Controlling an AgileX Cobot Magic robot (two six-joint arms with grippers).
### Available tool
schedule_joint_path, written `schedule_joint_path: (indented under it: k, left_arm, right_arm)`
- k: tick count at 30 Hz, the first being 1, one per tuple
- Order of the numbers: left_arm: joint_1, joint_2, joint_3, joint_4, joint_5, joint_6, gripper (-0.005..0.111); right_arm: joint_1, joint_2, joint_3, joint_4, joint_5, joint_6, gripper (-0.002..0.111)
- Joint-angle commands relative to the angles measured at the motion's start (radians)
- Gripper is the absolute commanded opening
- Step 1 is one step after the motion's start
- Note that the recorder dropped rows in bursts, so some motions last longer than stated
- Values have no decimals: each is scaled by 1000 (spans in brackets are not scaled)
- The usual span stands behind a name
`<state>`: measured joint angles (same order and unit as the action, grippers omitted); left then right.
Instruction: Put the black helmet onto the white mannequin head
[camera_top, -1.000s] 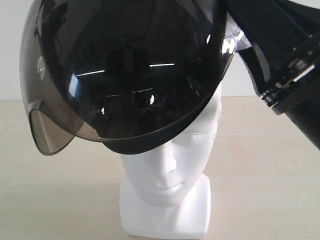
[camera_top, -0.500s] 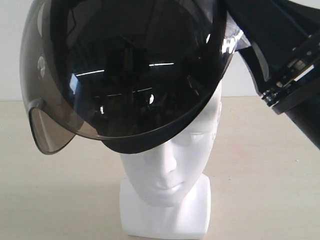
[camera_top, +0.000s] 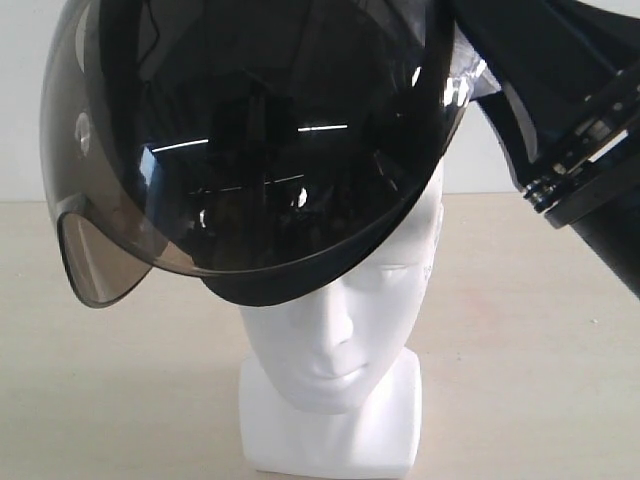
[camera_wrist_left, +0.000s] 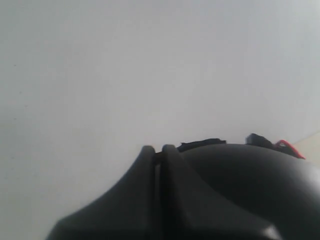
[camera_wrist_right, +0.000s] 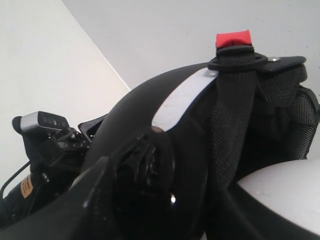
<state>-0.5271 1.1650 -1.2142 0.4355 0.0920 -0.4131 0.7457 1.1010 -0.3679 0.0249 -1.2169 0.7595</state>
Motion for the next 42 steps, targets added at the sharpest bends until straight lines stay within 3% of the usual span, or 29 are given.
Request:
schedule_joint_path:
  k: [1,9,28,42]
  left_arm:
    - [-62,10,-6,-19,-12,28,4]
    - [-122,48,-6,-28,-17,59,4]
    - [-127,109,-2,-51,0,40,4]
    - [-237,187,76,-62,-4,48,4]
  right_arm:
    - [-20,-10,7,135,-4,-134,0]
    - [-20,-10,7,144,-4,-158,0]
    - [-20,-10,7,188,3,-221,0]
    - [-20,-71,7,252,39,-342,0]
